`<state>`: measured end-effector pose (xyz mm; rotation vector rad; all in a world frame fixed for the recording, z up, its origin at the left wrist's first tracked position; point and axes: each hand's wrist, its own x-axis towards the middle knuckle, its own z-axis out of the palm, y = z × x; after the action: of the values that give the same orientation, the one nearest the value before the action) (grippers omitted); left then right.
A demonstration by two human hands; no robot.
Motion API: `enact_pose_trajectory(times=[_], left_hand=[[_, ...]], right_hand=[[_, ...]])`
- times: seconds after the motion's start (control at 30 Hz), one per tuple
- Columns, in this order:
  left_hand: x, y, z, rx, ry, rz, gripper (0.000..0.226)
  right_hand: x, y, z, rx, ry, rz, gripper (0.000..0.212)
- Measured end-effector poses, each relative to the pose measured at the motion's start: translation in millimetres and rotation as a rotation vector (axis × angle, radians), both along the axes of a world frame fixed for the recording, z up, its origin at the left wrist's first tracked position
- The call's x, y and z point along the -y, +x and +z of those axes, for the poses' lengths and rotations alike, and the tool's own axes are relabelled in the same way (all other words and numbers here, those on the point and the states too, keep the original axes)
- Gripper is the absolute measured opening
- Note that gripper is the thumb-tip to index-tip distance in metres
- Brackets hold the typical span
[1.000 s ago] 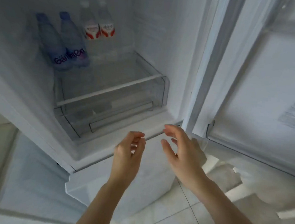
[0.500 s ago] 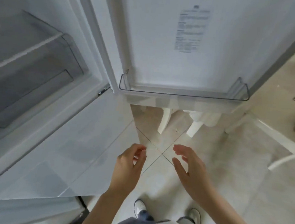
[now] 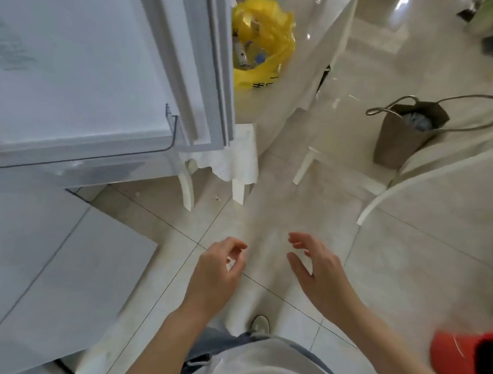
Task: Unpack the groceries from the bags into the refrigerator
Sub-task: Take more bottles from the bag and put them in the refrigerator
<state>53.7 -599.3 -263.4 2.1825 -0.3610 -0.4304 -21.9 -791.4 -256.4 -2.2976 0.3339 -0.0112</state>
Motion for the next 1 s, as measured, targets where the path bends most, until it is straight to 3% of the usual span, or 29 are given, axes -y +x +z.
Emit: enact_pose_trajectory(times=[0.3, 0.43, 1.0], left_hand=[[101.3, 45.4, -10.2, -0.044, 0.007, -0.106, 0.013], [140.5, 94.1, -15.8, 0.024, 0.015, -0.077, 0.013], [258.7, 301.3, -5.8, 0.025, -0.007, 0.092, 0.014]], right_hand=[[111.1, 19.7, -1.3, -0.003, -0.010, -0.192, 0.029], [145.8, 62.4, -4.1, -0.008, -0.012, -0.211, 0.030], [249.0, 319.6, 10.5, 0.035, -0.020, 0.060, 0.030]])
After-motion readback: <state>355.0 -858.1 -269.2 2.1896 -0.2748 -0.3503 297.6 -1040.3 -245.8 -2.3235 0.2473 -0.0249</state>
